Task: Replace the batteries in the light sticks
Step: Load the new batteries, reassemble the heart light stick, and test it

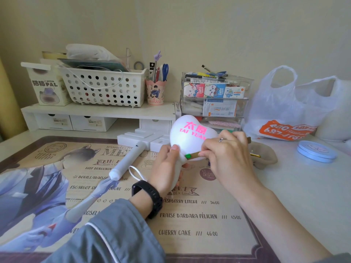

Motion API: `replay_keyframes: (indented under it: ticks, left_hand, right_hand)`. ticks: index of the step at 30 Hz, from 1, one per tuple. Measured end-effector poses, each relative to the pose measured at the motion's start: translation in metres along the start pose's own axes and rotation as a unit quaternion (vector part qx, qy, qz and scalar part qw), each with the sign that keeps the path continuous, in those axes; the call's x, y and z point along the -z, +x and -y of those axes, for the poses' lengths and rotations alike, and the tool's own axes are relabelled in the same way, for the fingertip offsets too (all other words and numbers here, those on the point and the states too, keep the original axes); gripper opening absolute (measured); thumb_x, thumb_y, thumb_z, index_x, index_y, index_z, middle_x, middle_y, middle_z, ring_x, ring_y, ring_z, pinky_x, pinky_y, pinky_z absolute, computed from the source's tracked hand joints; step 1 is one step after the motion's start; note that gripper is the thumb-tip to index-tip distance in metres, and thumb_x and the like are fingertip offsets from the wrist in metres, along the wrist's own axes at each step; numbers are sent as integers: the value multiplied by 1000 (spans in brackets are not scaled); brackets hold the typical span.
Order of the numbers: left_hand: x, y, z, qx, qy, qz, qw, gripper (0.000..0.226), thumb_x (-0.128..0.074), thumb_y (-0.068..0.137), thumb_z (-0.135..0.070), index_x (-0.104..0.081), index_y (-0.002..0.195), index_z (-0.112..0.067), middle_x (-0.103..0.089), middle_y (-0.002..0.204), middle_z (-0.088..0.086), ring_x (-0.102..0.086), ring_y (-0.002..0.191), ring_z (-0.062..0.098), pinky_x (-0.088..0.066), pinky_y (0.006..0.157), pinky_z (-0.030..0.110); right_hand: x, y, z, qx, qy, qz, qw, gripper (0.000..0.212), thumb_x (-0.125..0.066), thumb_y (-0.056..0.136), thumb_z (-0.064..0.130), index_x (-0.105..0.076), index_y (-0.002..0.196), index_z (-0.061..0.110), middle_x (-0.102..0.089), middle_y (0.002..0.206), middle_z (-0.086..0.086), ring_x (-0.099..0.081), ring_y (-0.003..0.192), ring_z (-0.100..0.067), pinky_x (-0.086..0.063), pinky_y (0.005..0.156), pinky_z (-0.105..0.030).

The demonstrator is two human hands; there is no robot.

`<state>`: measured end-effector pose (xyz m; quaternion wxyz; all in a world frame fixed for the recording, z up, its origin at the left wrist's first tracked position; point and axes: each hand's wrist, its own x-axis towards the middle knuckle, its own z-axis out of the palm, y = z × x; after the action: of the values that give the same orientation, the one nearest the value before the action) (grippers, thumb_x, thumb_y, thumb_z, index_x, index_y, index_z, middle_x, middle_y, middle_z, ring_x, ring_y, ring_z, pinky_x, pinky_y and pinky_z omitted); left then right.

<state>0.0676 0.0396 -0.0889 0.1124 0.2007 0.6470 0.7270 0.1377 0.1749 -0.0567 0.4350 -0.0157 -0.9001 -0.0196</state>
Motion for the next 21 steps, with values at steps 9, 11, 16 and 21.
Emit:
replay_keyframes:
  ticks: [9, 11, 16, 21]
  left_hand:
    - [4, 1, -7, 67, -54, 52, 995, 35, -48, 95, -38, -47, 114, -9, -64, 84, 10, -44, 46, 15, -35, 39, 21]
    - [5, 4, -10, 114, -138, 61, 982, 35, -44, 97, -37, -50, 113, -6, -62, 82, 8, -44, 45, 12, -34, 36, 17]
    - [14, 6, -13, 174, -284, 68, 941, 38, -40, 96, -32, -54, 101, 3, -54, 71, 11, -44, 41, 13, -33, 32, 13]
    - [17, 7, -12, 185, -269, 101, 940, 39, -38, 96, -32, -58, 100, 1, -59, 71, 11, -45, 44, 17, -33, 36, 16]
  right_hand:
    - [4, 0, 1, -39, 21, -47, 998, 15, -69, 77, 25, -64, 63, 22, -58, 54, 7, -53, 64, -22, -25, 69, -31]
    - [10, 3, 1, -66, 67, -99, 991, 15, -62, 82, 28, -65, 70, 20, -63, 61, 8, -58, 68, -24, -24, 70, -31]
    - [16, 4, -6, -12, 86, -109, 990, 14, -64, 83, 27, -67, 72, 18, -66, 68, 9, -56, 75, -21, -26, 78, -27]
    - [9, 2, -7, 30, 11, -91, 995, 15, -71, 79, 24, -68, 67, 16, -59, 58, 7, -53, 69, -25, -31, 80, -34]
